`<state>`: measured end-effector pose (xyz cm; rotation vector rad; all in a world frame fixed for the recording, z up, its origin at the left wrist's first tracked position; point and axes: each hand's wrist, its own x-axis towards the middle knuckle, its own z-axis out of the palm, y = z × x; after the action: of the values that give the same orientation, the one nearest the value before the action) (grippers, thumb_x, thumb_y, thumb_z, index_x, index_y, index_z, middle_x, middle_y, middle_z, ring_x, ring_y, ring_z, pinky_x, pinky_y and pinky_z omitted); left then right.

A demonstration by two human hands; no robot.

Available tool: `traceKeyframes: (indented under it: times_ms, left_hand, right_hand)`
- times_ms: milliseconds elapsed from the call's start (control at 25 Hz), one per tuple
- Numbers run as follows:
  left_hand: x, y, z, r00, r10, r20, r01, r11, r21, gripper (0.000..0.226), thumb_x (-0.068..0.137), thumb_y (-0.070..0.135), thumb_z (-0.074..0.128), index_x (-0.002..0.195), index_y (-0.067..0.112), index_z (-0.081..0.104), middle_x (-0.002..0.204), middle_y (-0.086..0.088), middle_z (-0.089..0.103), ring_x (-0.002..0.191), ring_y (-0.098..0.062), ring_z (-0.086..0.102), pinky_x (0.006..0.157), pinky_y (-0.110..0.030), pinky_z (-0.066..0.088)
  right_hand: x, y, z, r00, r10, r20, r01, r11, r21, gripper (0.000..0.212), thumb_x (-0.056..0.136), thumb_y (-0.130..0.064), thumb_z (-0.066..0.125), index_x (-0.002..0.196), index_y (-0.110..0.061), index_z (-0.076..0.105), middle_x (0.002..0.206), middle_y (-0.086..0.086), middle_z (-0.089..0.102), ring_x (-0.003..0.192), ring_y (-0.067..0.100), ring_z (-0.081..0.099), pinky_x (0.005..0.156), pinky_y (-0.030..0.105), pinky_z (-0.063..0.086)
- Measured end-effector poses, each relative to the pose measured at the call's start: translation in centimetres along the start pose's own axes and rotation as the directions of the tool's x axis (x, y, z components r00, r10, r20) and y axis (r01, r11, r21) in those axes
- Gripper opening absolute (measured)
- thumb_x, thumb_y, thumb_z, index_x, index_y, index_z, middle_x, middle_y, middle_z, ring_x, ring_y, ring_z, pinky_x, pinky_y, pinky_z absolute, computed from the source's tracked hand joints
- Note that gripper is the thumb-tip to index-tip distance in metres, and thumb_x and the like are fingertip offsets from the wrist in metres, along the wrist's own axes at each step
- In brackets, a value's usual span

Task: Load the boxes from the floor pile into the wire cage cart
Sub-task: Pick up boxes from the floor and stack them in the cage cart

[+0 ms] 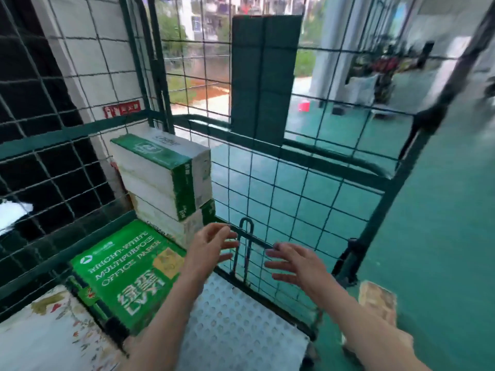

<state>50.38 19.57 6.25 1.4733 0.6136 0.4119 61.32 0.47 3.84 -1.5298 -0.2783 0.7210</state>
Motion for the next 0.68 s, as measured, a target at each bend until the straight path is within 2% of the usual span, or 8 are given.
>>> traceKeyframes:
  times_ms: [120, 400, 520, 600, 680]
  left_hand:
    - [-1.1, 1.4, 7.5, 0.982, 0.007, 0.187, -0.009, 1.0, 0.008, 0.019, 0.103, 0.026, 0.057, 0.108, 0.01, 0.067, 0.103, -0.008, 0.076, 0.093, -0.023, 0.076, 0.086, -0.044, 0.061]
    - [-6.3, 1.6, 21.8, 0.885, 0.045, 0.463, -0.079, 0.995, 0.054, 0.018, 0.103, 0.025, 0.057, 0.108, 0.012, 0.068, 0.1, -0.004, 0.077, 0.091, -0.02, 0.076, 0.086, -0.046, 0.062]
    - [-10.2, 0.6, 28.1, 0.842, 0.012, 0.54, -0.052, 0.997, 0.059, 0.017, 0.102, 0.023, 0.057, 0.108, 0.011, 0.067, 0.098, -0.006, 0.077, 0.089, -0.022, 0.076, 0.084, -0.044, 0.062]
    - [-13.8, -0.8, 32.4, 0.794, -0.034, 0.607, -0.018, 0.997, 0.079, 0.016, 0.103, 0.021, 0.057, 0.107, 0.009, 0.067, 0.098, -0.007, 0.077, 0.089, -0.024, 0.076, 0.082, -0.044, 0.062]
    - [-17.6, -2.6, 36.3, 0.738, -0.089, 0.669, 0.014, 0.993, 0.117, 0.017, 0.103, 0.019, 0.056, 0.106, 0.007, 0.067, 0.098, -0.009, 0.077, 0.088, -0.025, 0.076, 0.082, -0.045, 0.062]
  right_hand:
    - [-3.9, -0.2, -6.6, 0.987, -0.015, -0.158, 0.02, 0.999, 0.034, 0.029, 0.102, -0.029, 0.055, 0.12, -0.008, 0.065, 0.116, 0.006, 0.075, 0.101, 0.026, 0.074, 0.094, 0.049, 0.058]
    - [-14.3, 1.4, -18.9, 0.906, -0.059, -0.419, 0.118, 0.986, 0.117, 0.029, 0.104, -0.028, 0.052, 0.122, -0.008, 0.062, 0.115, 0.006, 0.076, 0.103, 0.026, 0.074, 0.092, 0.047, 0.058]
    - [-20.4, 4.2, -24.2, 0.85, -0.022, -0.527, 0.141, 0.972, 0.187, 0.032, 0.105, -0.028, 0.049, 0.123, -0.005, 0.062, 0.116, 0.006, 0.075, 0.106, 0.027, 0.073, 0.094, 0.049, 0.056]
    - [-25.5, 6.9, -27.6, 0.784, 0.026, -0.62, 0.18, 0.947, 0.268, 0.031, 0.105, -0.024, 0.047, 0.122, -0.001, 0.062, 0.115, 0.011, 0.075, 0.106, 0.031, 0.072, 0.096, 0.051, 0.055]
    - [-30.5, 9.7, -30.4, 0.713, 0.08, -0.697, 0.219, 0.919, 0.329, 0.031, 0.106, -0.021, 0.047, 0.123, 0.001, 0.06, 0.115, 0.014, 0.075, 0.106, 0.033, 0.071, 0.09, 0.049, 0.058]
